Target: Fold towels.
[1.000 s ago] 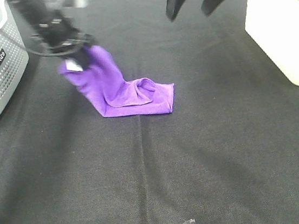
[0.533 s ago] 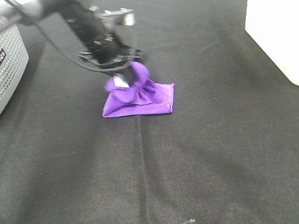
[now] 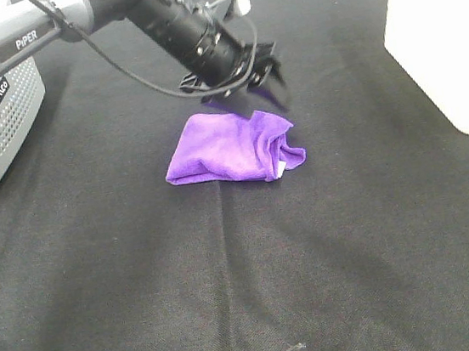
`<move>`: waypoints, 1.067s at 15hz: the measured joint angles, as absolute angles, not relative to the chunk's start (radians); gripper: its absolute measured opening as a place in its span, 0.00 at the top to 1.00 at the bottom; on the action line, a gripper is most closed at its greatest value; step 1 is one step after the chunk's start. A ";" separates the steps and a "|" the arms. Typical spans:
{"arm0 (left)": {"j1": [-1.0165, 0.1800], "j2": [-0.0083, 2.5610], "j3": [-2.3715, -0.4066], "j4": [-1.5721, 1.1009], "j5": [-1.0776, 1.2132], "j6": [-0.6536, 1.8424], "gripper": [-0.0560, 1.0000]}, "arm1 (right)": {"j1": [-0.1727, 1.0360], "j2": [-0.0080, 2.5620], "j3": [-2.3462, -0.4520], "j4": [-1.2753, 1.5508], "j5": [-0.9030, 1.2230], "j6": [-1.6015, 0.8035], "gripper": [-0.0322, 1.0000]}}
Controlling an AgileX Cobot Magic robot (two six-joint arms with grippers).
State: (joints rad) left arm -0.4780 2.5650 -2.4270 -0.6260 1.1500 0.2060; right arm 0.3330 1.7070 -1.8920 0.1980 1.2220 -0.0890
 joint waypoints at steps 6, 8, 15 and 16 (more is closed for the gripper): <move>-0.477 2.565 -2.485 -0.492 1.207 0.203 0.35 | 0.333 1.695 -1.882 0.208 1.223 -0.085 0.25; -0.457 2.546 -2.485 -0.356 1.212 0.136 0.35 | 0.333 1.667 -1.846 0.224 1.223 -0.085 0.25; -0.293 2.174 -2.176 -0.070 1.212 0.023 0.35 | 0.333 1.425 -1.638 0.056 1.224 0.018 0.25; -0.262 2.083 -2.095 -0.060 1.212 0.022 0.35 | 0.333 1.384 -1.619 0.055 1.224 0.020 0.25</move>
State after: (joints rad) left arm -0.2620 2.0830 -2.0950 -0.0600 1.2120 0.0220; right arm 0.3330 1.3840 -1.6190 0.0550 1.2240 0.0200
